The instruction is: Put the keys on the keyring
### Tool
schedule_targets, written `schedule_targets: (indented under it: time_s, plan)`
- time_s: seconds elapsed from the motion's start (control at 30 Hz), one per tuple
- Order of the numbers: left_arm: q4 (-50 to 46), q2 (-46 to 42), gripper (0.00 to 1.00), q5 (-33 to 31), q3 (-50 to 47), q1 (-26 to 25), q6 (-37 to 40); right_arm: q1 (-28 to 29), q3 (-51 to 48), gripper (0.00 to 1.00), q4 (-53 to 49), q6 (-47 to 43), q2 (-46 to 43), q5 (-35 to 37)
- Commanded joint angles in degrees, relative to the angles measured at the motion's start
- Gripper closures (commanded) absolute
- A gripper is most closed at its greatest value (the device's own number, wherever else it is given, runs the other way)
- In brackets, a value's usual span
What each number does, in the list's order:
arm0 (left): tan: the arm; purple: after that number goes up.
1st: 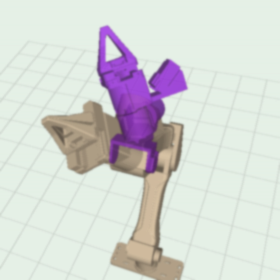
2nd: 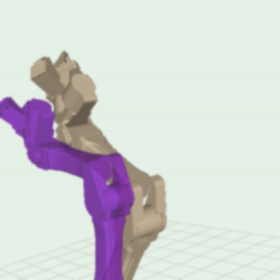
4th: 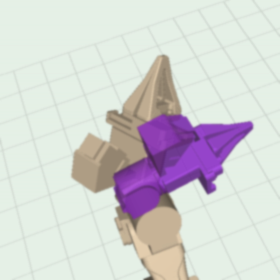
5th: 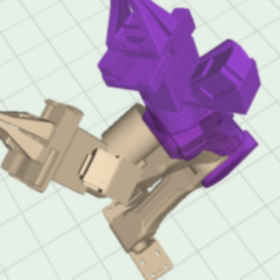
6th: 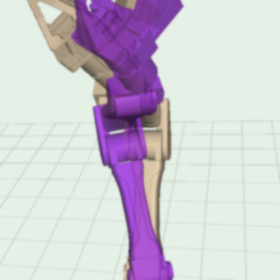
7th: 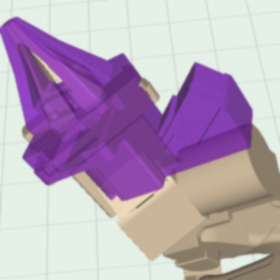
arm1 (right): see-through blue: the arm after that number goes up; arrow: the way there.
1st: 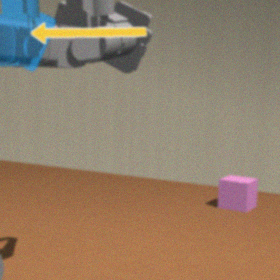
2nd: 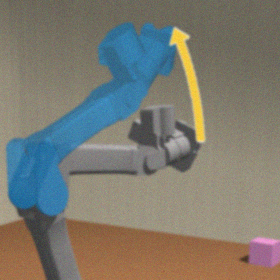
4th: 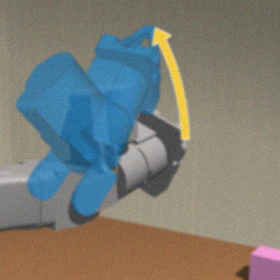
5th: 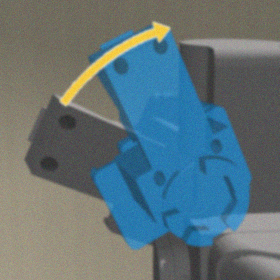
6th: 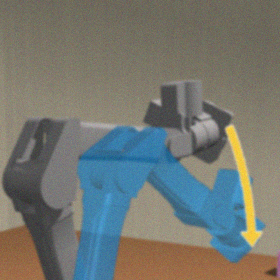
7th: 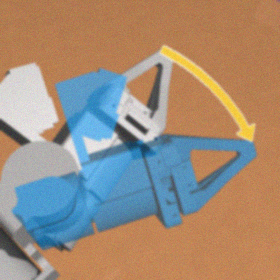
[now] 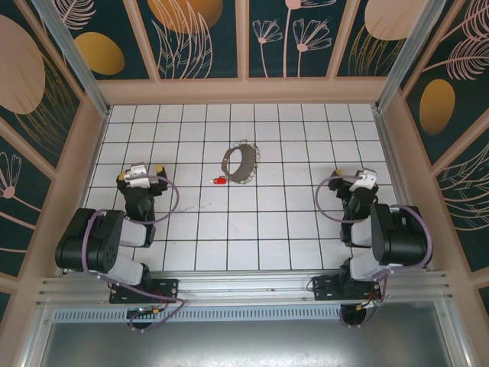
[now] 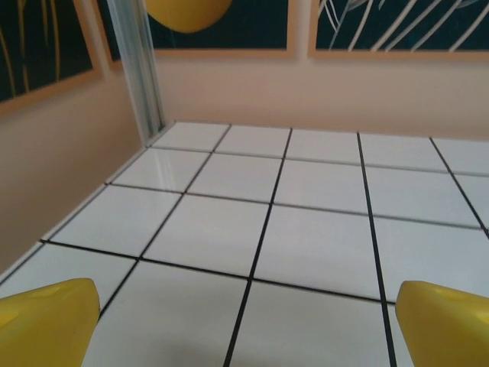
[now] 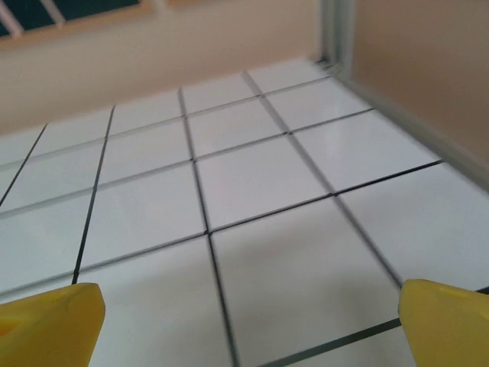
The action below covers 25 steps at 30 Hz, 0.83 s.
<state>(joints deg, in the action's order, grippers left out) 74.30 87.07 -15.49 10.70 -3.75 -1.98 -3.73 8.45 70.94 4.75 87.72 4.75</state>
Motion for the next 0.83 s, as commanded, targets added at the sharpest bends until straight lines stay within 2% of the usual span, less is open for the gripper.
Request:
schedule_targets:
  time_s: [0.0,0.2,0.3,0.8]
  plan:
    - [-0.7,0.4,0.01,4.2,2.8,1.7,-2.0,0.5,4.8,0.01,1.2,-3.1,0.7,-8.0]
    - [-2.1,0.6,0.01,6.3,3.6,3.0,-2.9,0.6,5.1,0.01,0.2,-3.2,0.5,-7.7]
    - [-2.2,0.6,0.01,6.3,3.5,3.0,-2.9,2.4,5.0,0.01,0.4,-4.1,0.5,-4.2]
    - [-1.0,0.0,0.01,6.4,2.6,3.0,-2.6,1.6,5.0,0.01,0.3,-4.1,0.5,-6.9]
